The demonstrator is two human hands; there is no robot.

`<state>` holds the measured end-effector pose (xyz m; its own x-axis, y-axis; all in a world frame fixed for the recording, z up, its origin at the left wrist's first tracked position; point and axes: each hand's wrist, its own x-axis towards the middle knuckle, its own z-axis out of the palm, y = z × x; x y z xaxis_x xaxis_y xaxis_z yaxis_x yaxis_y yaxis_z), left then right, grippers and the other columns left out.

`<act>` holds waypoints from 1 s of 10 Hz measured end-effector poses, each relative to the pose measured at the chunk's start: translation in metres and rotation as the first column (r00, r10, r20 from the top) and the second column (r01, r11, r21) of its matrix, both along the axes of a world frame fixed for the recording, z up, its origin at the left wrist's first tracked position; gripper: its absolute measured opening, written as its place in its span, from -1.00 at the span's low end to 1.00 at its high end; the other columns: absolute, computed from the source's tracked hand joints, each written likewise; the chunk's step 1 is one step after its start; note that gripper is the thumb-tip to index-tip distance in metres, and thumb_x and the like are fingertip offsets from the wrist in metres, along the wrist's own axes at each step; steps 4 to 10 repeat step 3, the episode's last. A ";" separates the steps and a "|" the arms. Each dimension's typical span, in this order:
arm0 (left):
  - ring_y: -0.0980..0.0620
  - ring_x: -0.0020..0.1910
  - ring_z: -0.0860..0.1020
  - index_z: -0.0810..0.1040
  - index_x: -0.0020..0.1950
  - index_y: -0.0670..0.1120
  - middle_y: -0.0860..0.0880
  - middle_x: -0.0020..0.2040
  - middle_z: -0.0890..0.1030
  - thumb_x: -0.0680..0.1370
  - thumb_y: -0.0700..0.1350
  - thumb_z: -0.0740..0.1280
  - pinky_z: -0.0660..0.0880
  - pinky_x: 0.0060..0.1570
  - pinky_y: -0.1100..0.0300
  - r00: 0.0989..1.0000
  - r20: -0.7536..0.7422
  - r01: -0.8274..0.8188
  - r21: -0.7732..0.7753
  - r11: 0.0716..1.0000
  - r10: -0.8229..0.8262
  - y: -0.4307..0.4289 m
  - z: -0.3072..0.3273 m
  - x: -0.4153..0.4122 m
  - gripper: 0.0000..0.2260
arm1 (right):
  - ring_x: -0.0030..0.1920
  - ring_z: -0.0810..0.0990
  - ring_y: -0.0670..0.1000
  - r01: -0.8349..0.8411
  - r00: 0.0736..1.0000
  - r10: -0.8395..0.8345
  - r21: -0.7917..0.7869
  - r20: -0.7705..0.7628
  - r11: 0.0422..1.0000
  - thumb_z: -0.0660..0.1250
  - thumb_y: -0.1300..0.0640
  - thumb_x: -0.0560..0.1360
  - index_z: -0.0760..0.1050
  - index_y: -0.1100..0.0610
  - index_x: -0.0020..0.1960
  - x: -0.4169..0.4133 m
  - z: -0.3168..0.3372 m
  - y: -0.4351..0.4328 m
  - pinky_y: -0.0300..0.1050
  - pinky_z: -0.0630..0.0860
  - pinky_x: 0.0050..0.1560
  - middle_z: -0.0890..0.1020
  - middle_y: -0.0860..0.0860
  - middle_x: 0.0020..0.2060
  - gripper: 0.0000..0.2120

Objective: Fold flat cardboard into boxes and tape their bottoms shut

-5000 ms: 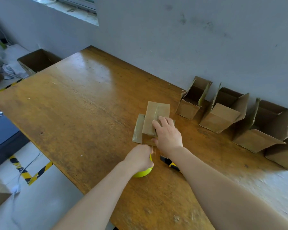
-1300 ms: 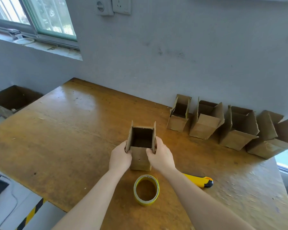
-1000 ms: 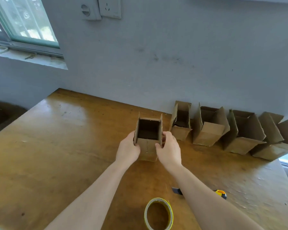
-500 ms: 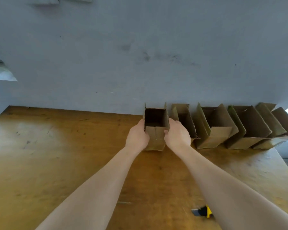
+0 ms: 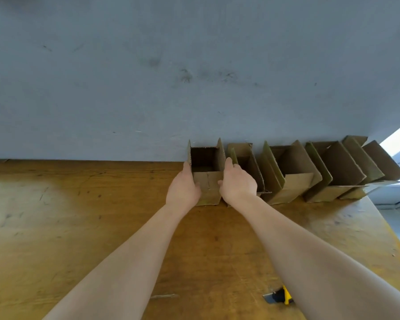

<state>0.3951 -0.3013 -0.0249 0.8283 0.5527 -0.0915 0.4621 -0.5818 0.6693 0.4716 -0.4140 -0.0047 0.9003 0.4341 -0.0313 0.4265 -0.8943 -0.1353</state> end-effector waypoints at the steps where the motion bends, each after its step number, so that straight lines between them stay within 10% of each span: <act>1: -0.03 0.11 0.55 -0.02 0.58 -0.10 -0.15 0.31 0.48 0.56 -0.14 0.32 0.53 -0.07 0.20 0.999 -0.038 0.013 0.079 0.997 -0.010 -0.002 0.004 -0.004 -0.30 | 0.08 0.59 0.10 -0.003 1.000 0.002 0.046 0.008 0.999 0.38 0.10 0.53 0.04 0.13 0.54 -0.008 0.002 -0.006 -0.10 0.50 -0.19 0.48 0.14 0.29 -0.27; 3: -0.10 0.38 0.38 0.07 0.55 -0.11 -0.14 0.45 0.34 0.55 -0.10 0.35 0.43 0.24 0.08 0.993 -0.116 0.042 0.244 0.969 -0.013 -0.022 0.027 -0.032 -0.33 | 0.07 0.58 0.07 -0.039 0.999 0.034 0.144 0.040 0.989 0.38 0.07 0.52 0.21 0.06 0.47 -0.036 0.015 -0.038 -0.16 0.47 -0.20 0.49 0.10 0.22 -0.41; 10: -0.10 0.38 0.38 0.07 0.55 -0.11 -0.14 0.45 0.34 0.55 -0.10 0.35 0.43 0.24 0.08 0.993 -0.116 0.042 0.244 0.969 -0.013 -0.022 0.027 -0.032 -0.33 | 0.07 0.58 0.07 -0.039 0.999 0.034 0.144 0.040 0.989 0.38 0.07 0.52 0.21 0.06 0.47 -0.036 0.015 -0.038 -0.16 0.47 -0.20 0.49 0.10 0.22 -0.41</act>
